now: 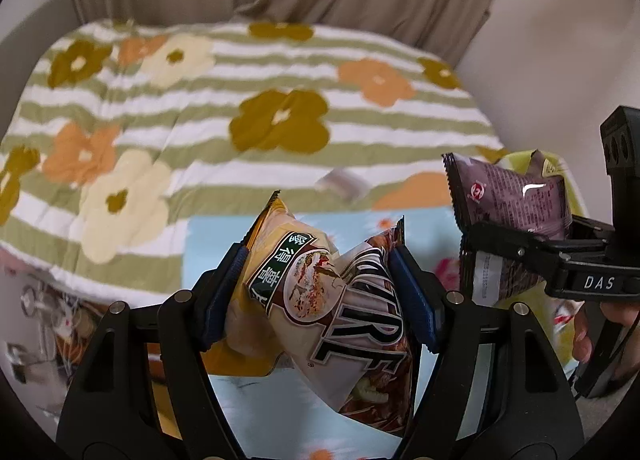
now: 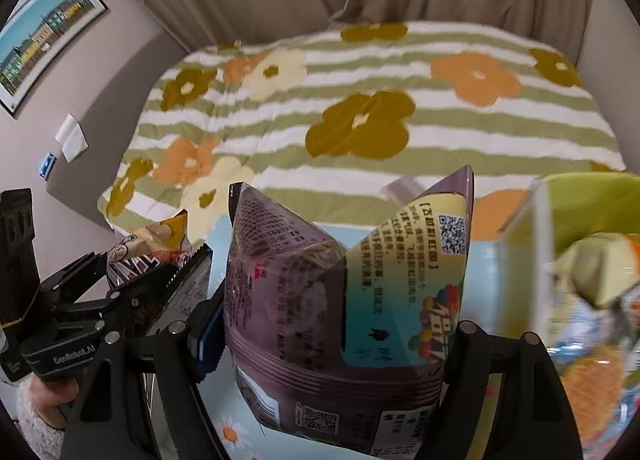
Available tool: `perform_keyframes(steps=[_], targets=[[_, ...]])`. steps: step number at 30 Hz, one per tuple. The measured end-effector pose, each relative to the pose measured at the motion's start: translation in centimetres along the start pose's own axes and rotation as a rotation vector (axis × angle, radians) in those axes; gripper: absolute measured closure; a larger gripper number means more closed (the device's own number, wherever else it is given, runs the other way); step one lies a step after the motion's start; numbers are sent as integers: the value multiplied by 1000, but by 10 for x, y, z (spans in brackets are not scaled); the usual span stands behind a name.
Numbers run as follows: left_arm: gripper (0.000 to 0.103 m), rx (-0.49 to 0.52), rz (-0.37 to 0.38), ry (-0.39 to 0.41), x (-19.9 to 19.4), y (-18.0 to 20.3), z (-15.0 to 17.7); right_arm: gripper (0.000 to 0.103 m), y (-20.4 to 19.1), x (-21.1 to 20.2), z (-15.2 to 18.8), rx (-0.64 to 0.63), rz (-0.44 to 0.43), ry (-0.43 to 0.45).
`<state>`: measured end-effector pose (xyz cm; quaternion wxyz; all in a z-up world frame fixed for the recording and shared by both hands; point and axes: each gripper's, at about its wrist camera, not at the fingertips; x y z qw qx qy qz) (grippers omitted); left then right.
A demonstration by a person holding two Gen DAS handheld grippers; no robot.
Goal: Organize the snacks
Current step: 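Carry both bags into the yellow box and open both tools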
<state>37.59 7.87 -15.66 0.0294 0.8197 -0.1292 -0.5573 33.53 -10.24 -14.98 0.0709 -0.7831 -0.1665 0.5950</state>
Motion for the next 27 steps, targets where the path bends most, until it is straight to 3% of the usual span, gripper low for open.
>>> perform_keyframes(steps=[7,14,19,27], targets=[[33,47,37,72,-31,95,-1,27,63,-83,29,14,33,101],[33,100,107,103,-26,208,0,27,143,-141,52,27,85,149],[33,128,151,82,-6,274,4,27,193,-161,62,55,103,154],[32,161,138,41,36,322,-11,27,237,-166,65,103,91,144]])
Point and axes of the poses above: each gripper's, at about its wrist camera, not at the fingertips, and x roughly the way its jaws point, y to its right, z to its underside, and after that the axes turned 11 degrees about -y, right-handed
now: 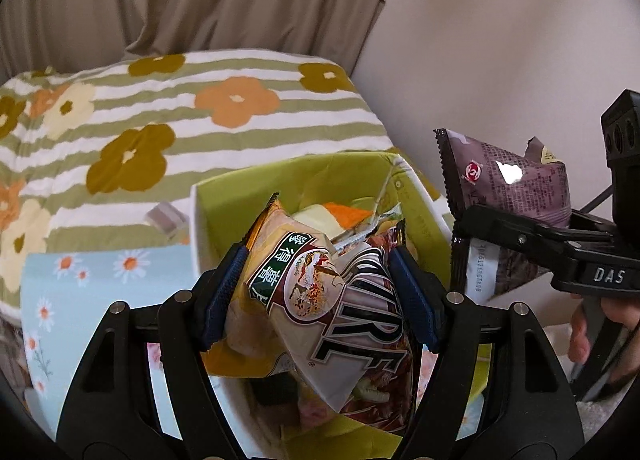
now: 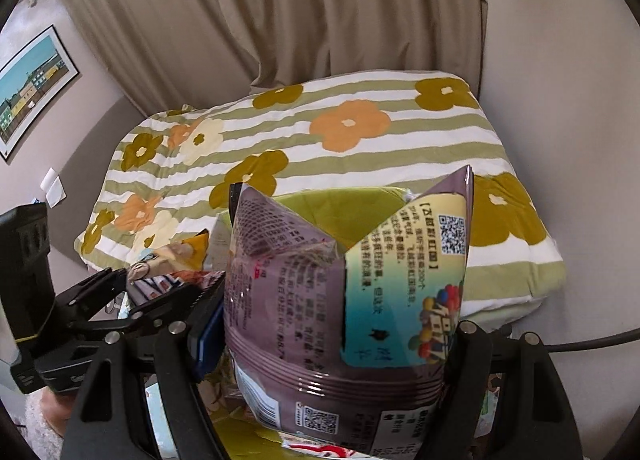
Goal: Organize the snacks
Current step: 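Carry both bags into the yellow box and open both tools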
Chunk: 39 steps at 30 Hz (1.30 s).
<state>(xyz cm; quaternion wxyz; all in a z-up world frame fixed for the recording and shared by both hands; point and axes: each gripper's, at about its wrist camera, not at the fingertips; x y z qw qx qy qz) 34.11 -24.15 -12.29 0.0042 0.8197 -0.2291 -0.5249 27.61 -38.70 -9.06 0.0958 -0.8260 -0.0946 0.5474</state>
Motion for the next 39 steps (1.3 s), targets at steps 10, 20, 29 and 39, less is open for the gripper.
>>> perform_keyframes(steps=[10,20,29,39], targets=[[0,80,-69,-42,14,-1,10,27,17,17,-3,50,-18,-34],[0,60,-84,-44,0,-32,23,15,-5,41,-22,2,-17,-48],[0,19,-72,-35,-12,-50,31,7,-14,37,-16,-61,30,67],[0,-12,-119,17,-44,-44,51,7,-17,5,0,-56,29,91]])
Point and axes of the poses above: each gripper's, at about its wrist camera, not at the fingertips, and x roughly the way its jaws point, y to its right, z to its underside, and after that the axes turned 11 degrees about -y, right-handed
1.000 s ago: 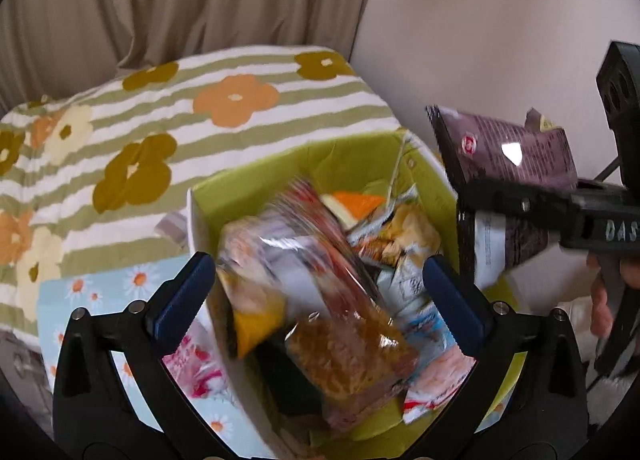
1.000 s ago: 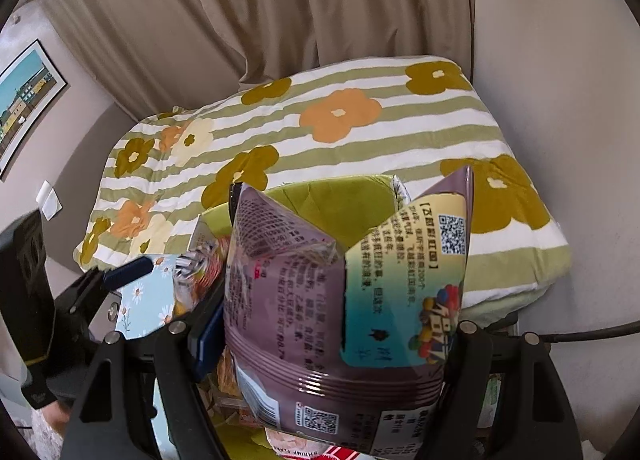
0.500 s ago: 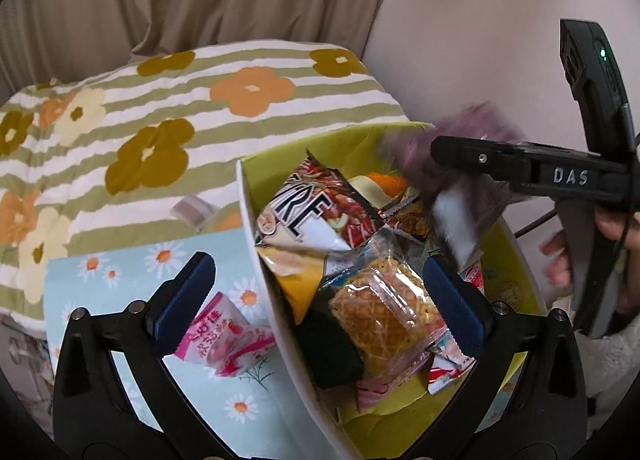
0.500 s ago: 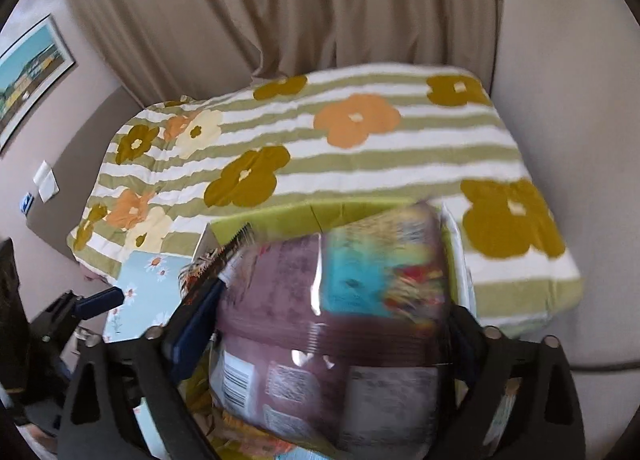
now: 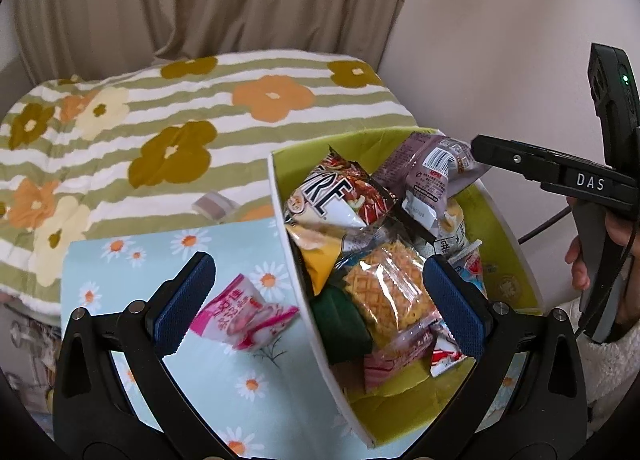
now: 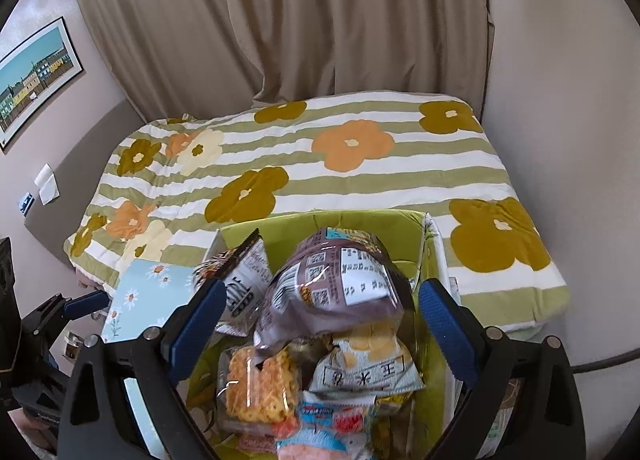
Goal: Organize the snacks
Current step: 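Carry both bags into the yellow box and open both tools, then move the right tool to the pink candy bag on the table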
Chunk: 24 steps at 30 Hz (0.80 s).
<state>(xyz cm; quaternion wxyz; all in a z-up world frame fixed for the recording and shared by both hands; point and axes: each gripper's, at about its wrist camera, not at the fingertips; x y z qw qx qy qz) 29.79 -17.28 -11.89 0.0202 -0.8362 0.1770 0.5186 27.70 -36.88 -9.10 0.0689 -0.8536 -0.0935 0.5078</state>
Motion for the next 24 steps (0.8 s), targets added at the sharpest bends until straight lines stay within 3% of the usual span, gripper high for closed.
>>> perform_keyframes(steps=[11,16,24], targets=[[0,-72,-76,25,-44,-32,44,7,-49,-22,32,-95,-13,-11],[0,-82,-74,37,-56,-74,60,7,-96,-18,44,-119,-5,-11],[0,-18,-61,16,-65,-152,71,7,-179,14,64,-30,11,-17]])
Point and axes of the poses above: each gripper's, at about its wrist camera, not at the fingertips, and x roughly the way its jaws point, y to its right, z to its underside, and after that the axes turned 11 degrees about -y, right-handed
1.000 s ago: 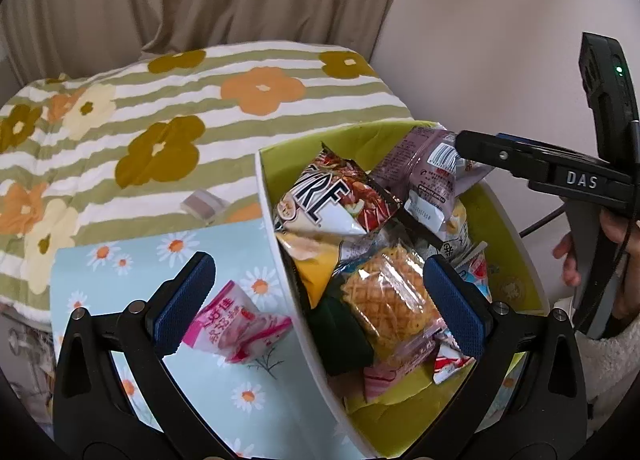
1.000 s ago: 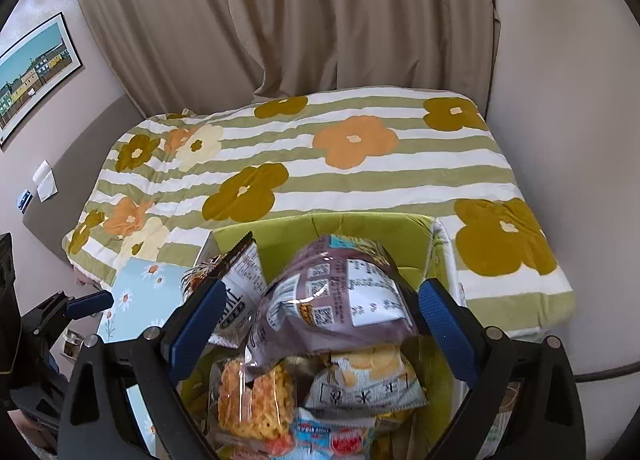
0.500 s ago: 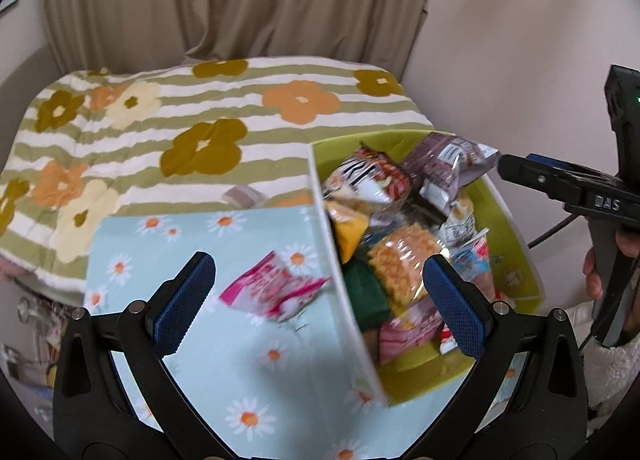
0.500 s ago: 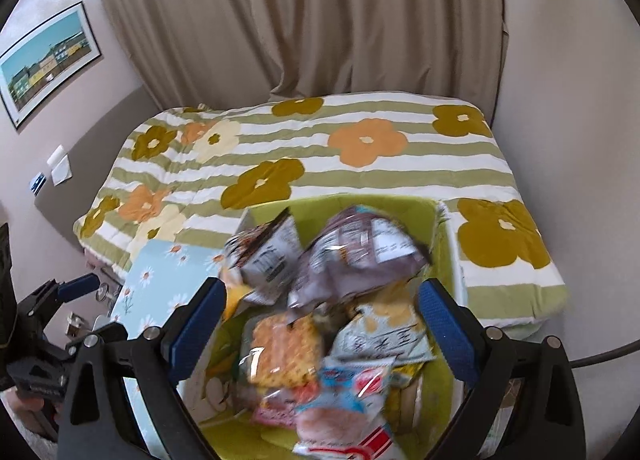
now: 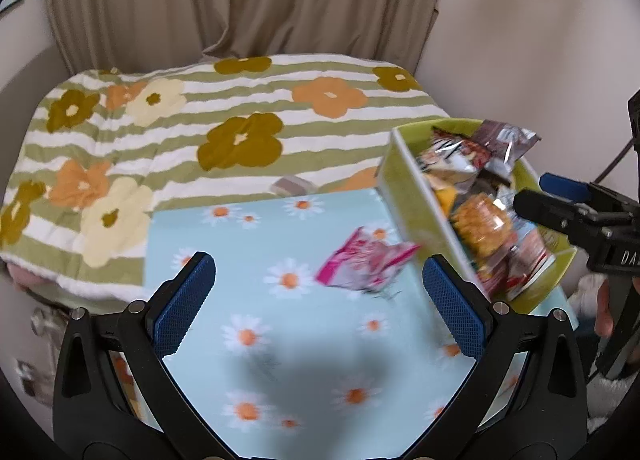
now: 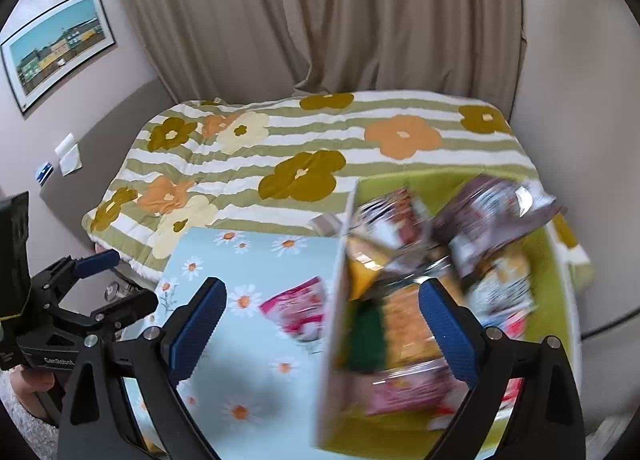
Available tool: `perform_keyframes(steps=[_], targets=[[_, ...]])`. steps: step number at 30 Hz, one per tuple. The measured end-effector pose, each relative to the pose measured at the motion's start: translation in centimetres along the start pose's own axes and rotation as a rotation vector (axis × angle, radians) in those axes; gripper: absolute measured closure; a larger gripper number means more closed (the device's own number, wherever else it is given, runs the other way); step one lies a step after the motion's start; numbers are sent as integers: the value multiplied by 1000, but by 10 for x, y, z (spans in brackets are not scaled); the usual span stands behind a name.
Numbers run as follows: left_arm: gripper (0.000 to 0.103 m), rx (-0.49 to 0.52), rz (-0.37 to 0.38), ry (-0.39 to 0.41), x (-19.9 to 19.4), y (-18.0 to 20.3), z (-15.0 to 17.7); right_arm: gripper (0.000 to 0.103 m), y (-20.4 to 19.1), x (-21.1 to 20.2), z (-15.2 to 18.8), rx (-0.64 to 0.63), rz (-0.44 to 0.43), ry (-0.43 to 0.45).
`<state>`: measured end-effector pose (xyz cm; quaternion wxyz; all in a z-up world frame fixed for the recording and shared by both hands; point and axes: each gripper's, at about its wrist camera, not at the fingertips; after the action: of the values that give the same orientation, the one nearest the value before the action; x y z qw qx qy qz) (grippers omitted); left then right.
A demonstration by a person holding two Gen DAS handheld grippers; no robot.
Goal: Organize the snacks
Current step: 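Move the right tool to the pink candy bag on the table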
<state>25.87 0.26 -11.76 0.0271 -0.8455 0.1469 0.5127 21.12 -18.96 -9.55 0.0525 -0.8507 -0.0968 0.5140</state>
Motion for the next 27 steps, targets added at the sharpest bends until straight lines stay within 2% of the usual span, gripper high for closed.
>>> perform_keyframes(steps=[2,6,12,16,22,27], targets=[[0,13,5,-9,2,-18,2,7,-18,13,8,77,10,-5],[0,15,69,-45,14,-59,7,7,-45,41,28,205,6,-16],[0,32,97,-97,42,-91,13,7,-70,87,41,255,95,-43],[0,23,95,-109,66,-106,19,7,-63,131,45,302,150,-58],[0,31,118,-134,98,-118,25,7,-46,179,49,405,231,-11],[0,41,132,-163,120,-123,26,8,-43,202,42,435,308,9]])
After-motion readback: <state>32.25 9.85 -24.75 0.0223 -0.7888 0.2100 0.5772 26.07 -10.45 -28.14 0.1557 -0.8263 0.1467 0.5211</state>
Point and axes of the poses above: each gripper's, at about its wrist camera, not at the fingertips, and x roughly the way its jaws point, y to its right, z to its underside, and after that the axes turned 11 degrees about -y, right-handed
